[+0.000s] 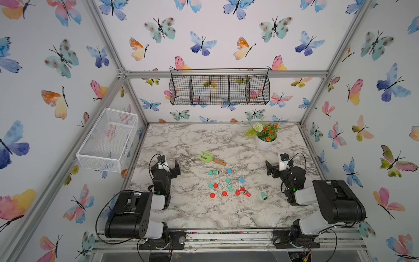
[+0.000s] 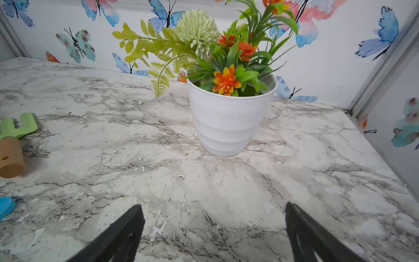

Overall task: Close the stamp cap
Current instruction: Pick up the stamp from the center of the board.

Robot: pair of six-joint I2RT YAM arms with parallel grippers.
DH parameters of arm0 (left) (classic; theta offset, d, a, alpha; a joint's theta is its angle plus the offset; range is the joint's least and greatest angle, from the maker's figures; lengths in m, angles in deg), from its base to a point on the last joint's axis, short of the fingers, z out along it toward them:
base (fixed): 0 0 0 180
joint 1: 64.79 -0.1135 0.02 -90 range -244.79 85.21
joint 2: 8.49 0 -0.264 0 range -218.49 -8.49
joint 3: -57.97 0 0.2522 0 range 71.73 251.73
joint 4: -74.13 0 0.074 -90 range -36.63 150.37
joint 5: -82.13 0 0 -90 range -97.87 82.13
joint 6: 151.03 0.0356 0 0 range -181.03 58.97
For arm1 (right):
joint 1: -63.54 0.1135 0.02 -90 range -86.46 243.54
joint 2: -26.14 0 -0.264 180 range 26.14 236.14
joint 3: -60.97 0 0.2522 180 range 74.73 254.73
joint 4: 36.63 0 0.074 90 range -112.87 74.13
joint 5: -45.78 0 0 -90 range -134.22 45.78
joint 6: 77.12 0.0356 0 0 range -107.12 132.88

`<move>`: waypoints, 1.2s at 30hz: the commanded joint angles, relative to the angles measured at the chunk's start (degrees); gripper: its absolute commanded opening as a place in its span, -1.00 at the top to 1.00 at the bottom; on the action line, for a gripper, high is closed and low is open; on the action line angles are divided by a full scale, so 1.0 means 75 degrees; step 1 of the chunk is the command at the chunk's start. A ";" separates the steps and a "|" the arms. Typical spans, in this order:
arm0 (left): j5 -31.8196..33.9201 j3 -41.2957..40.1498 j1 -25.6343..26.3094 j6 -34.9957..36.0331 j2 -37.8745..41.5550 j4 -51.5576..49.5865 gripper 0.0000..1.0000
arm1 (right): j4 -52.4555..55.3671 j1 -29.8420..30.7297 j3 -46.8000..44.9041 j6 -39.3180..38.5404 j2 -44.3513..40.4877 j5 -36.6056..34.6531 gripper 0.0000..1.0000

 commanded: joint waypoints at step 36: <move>0.1498 0.1064 0.1043 -0.0045 0.1888 -0.3178 -0.97 | 0.4992 -0.0010 0.1704 0.1359 -0.1878 -0.1390 -0.95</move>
